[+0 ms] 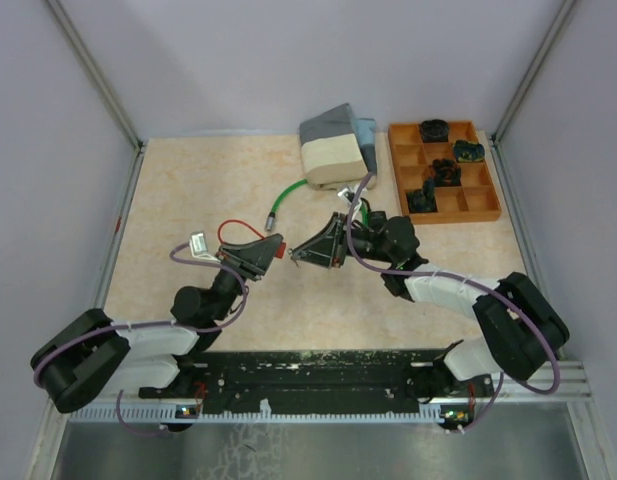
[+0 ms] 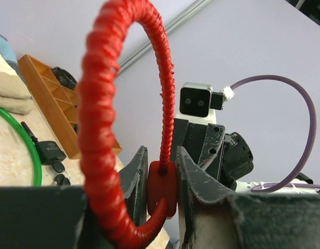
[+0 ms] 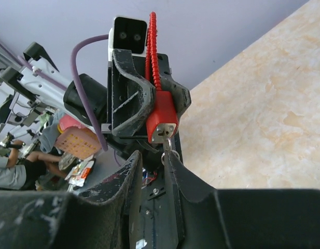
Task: Unlock with the key
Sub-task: Unlock the lock.
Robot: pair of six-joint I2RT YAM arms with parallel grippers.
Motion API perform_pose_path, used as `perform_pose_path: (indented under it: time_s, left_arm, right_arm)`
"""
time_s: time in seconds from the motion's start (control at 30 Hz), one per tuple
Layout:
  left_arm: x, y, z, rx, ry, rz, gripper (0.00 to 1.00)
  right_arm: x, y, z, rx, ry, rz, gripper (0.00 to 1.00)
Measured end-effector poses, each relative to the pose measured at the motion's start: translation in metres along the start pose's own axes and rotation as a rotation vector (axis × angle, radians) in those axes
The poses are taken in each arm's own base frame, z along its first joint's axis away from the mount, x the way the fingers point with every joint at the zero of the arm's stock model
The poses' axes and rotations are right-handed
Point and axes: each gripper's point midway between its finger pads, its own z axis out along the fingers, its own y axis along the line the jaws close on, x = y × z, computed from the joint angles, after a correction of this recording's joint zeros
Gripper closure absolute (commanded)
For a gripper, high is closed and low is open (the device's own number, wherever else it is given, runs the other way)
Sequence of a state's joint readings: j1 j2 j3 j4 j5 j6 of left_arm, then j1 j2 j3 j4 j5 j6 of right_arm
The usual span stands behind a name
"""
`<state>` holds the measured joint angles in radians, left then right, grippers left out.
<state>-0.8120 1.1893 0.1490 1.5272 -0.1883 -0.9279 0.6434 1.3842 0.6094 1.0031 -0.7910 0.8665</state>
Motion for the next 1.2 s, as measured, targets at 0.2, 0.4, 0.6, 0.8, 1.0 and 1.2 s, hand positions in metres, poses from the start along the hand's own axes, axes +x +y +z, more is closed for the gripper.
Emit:
perform_pose_path:
  time_s: [0.2, 0.4, 0.6, 0.8, 1.0, 1.2]
  left_arm:
    - [-0.001, 0.001, 0.0, -0.004, -0.002, -0.001, 1.0]
    - [0.001, 0.001, 0.0, -0.001, 0.005, -0.008, 1.0]
    - [0.003, 0.004, 0.0, -0.009, 0.012, -0.01, 1.0]
    - [0.003, 0.0, 0.002, 0.001, 0.012, -0.024, 1.0]
    - [0.003, -0.002, 0.005, 0.011, 0.016, -0.03, 1.0]
    - [0.001, -0.005, 0.01, 0.02, 0.004, -0.034, 1.0]
  right_arm:
    - [0.001, -0.005, 0.001, 0.024, -0.003, 0.014, 0.76]
    - [0.005, -0.018, 0.001, 0.085, -0.004, 0.027, 0.8]
    - [0.006, -0.014, 0.003, 0.069, -0.003, 0.024, 1.0]
    - [0.002, -0.007, 0.004, 0.031, -0.014, 0.025, 1.0]
    - [-0.001, -0.005, 0.004, 0.016, -0.021, 0.019, 1.0]
    - [-0.011, -0.001, 0.007, -0.004, -0.028, 0.005, 1.0]
